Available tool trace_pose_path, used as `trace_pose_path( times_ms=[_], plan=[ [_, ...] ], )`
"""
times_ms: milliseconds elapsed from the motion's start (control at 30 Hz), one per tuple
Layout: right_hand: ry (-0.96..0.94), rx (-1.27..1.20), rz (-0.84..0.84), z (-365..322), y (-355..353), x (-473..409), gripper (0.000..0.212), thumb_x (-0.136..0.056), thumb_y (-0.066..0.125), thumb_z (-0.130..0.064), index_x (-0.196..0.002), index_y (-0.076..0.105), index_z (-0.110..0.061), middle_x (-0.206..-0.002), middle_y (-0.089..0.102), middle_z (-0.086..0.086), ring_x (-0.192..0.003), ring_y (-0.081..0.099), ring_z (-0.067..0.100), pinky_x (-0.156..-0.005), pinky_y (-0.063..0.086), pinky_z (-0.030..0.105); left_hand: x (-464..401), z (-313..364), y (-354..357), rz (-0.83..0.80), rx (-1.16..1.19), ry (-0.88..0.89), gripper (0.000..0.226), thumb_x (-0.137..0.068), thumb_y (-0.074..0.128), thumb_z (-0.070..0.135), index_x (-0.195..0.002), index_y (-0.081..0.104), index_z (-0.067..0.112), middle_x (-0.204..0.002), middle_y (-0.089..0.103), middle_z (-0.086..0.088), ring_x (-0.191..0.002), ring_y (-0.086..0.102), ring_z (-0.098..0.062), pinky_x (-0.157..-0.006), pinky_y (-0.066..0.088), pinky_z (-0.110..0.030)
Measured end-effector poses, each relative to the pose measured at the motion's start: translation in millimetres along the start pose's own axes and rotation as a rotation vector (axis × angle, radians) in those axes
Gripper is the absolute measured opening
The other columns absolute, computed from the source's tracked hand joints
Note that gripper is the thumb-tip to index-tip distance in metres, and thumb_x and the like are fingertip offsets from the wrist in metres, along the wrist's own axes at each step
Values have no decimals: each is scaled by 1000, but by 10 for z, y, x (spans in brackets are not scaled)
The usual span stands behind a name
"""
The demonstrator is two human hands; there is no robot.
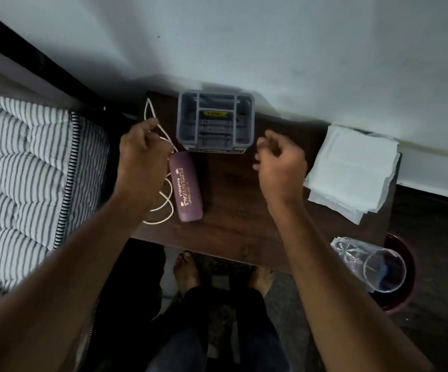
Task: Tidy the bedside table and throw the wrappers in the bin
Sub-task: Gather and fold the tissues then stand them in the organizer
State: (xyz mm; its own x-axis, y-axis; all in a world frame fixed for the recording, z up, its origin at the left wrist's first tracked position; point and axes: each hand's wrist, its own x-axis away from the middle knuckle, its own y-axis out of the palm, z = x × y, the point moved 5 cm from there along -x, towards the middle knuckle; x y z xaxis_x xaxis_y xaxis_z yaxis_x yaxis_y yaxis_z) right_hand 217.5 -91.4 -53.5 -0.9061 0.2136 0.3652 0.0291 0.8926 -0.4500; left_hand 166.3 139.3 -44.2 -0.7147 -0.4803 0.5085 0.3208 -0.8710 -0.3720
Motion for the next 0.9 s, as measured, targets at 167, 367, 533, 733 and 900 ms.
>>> trace_pose_path(
  times_ms=[167, 367, 533, 733, 900],
  plan=[
    [-66, 49, -62, 36, 131, -153, 23, -100, 63, -18, -113, 74, -2, -93, 77, 11, -81, 75, 24, -78, 62, 50, -101, 119, 329, -136, 59, -74, 24, -98, 56, 32, -111, 71, 21, -104, 76, 17, -93, 68, 0, -74, 48, -9],
    [56, -66, 34, 395, -219, -132, 17, -98, 66, -11, -108, 76, -1, -72, 70, -1, -56, 65, 5, -64, 62, 26, 39, 82, 701, -222, 208, -191, 88, -72, 64, 63, -150, 49, 27, -154, 52, 12, -144, 46, -8, -125, 27, -34],
    [164, -112, 115, 658, -595, -131, 17, -98, 66, -11, -104, 78, 0, -71, 72, -4, -55, 68, 2, -69, 65, 33, 174, 98, 1094, -287, 217, -190, 110, -59, 64, 73, -156, 38, 29, -161, 44, 9, -149, 39, -13, -128, 24, -38],
    [258, -189, 165, 717, -882, -161, 14, -98, 65, -6, -91, 77, -4, -70, 71, 2, -58, 68, 11, -60, 60, 22, 242, 95, 1427, -363, 205, -186, 110, -59, 59, 82, -156, 40, 33, -159, 47, 11, -148, 41, -12, -128, 23, -42],
    [344, -125, 84, 536, -1019, -83, 13, -98, 66, -12, -94, 77, -6, -71, 72, 0, -63, 72, 19, -67, 64, 29, 279, 140, 1439, -329, -15, -134, 99, -78, 42, 83, -156, 40, 23, -158, 49, -6, -147, 43, -25, -126, 26, -43]
  ],
)
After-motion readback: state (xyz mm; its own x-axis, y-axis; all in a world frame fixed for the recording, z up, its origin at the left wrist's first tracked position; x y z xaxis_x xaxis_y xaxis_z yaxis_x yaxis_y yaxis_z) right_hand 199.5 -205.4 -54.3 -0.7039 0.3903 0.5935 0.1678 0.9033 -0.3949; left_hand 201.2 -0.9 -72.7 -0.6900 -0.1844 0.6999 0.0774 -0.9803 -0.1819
